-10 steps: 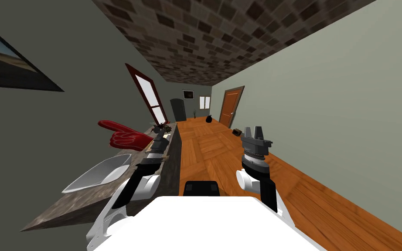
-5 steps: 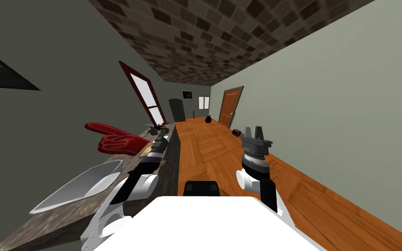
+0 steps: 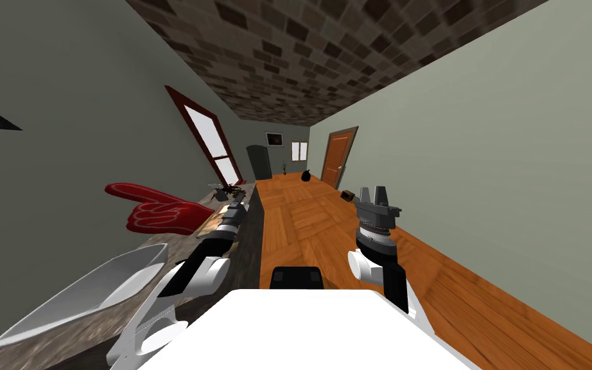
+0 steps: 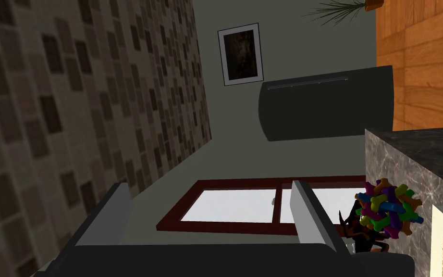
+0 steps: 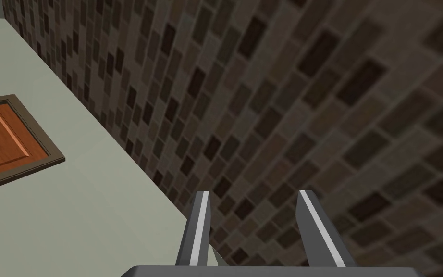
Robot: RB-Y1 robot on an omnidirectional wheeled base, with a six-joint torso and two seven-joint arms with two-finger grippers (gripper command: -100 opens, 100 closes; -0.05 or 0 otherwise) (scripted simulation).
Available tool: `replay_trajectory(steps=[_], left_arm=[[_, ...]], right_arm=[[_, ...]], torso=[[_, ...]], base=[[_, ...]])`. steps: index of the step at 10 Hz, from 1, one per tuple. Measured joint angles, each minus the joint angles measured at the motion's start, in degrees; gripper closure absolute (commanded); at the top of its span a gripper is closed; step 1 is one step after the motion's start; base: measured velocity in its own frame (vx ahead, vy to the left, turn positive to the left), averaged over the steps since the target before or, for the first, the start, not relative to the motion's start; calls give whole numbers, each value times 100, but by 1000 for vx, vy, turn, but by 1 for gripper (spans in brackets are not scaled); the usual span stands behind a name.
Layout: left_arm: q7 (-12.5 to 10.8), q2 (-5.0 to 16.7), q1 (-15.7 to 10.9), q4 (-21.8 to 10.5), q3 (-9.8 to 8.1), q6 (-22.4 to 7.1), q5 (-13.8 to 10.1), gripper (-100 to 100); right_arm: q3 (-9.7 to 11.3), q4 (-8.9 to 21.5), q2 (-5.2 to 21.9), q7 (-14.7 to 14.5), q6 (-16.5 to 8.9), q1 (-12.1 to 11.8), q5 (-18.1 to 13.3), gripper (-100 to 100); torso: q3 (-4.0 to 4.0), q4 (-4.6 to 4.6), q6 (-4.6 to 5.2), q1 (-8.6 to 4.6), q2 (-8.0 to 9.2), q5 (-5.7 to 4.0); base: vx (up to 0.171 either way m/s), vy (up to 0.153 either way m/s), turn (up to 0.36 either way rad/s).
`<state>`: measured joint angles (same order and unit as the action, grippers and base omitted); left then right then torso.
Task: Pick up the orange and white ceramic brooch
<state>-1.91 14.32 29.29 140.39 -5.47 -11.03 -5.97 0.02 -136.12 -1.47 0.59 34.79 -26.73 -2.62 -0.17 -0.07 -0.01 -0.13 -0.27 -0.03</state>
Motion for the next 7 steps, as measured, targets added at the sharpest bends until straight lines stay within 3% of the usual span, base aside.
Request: replay_trajectory(steps=[7], left_arm=[[-119, 84, 8, 32, -186, -1054, -180, -100]], right_arm=[[0, 0, 0, 0, 0, 0, 0, 0]], torso=[[2, 1, 0, 5, 3, 2]], base=[[55, -10, -14]])
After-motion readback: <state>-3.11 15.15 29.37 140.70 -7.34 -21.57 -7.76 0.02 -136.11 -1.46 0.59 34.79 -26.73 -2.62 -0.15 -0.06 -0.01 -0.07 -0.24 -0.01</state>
